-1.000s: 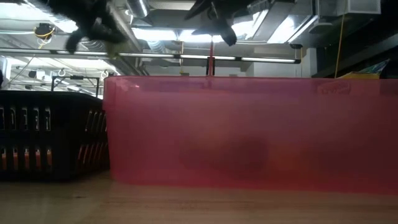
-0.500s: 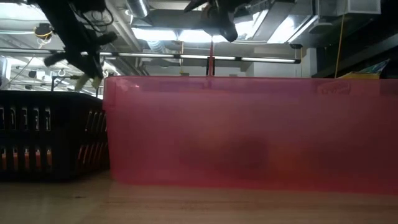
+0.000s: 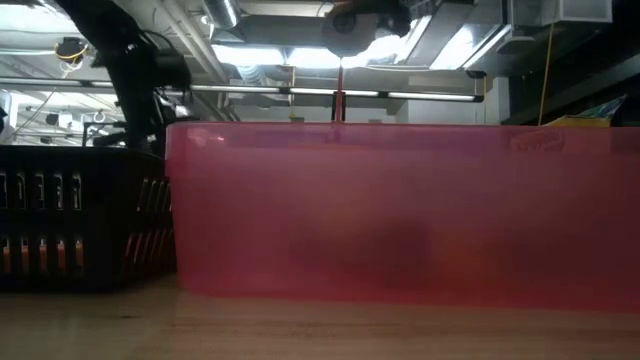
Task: Pick & Place School Supplies
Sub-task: Put the green puncher into the yellow bin, then return to Home Position
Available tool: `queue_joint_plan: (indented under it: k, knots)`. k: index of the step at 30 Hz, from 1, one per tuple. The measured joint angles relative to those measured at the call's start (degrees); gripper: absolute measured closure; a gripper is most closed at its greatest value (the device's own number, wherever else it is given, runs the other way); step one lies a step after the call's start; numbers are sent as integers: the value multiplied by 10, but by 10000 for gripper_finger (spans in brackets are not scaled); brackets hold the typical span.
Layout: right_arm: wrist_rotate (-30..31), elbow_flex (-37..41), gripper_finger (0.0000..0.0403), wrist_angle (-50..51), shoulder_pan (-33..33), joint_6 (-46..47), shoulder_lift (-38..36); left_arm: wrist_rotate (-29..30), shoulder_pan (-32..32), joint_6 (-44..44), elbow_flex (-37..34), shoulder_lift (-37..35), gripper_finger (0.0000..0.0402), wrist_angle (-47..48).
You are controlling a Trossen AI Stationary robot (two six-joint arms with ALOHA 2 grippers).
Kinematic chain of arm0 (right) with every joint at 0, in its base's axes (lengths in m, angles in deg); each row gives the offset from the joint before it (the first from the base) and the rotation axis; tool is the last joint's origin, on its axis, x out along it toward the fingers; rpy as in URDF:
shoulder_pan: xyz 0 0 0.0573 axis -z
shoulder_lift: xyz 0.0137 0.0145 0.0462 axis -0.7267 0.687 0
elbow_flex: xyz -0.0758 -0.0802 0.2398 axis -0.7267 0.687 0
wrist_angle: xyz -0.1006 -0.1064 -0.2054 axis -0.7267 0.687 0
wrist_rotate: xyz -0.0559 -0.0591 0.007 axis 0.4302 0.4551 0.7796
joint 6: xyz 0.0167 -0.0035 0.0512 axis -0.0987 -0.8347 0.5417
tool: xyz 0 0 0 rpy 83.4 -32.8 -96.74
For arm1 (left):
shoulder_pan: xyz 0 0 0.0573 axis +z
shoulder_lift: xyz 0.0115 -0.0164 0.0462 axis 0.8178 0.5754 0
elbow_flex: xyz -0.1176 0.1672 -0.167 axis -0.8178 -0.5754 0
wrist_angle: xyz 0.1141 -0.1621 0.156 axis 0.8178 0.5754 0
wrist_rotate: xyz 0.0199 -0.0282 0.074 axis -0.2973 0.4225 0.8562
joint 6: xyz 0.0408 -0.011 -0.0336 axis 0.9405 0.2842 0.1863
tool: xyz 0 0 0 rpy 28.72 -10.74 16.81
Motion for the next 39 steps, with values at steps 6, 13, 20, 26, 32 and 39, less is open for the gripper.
queue_joint_plan:
  k: [6,13,20,26,32,39]
  knots:
    - [69,0,204,45,-30,19,-58,8,0,10,0,59,364,-6]
    - [143,0,204,76,-68,49,-107,39,0,6,0,60,335,-6]
    - [206,0,204,124,-101,63,-128,44,-2,32,0,19,201,-30]
    - [244,0,204,170,-125,62,-149,-101,-13,101,0,-86,168,-89]
    - [316,0,204,307,-148,134,-205,-223,-100,101,0,-244,181,-225]
    - [405,0,204,333,-174,182,-303,24,-392,146,2,-318,190,-391]
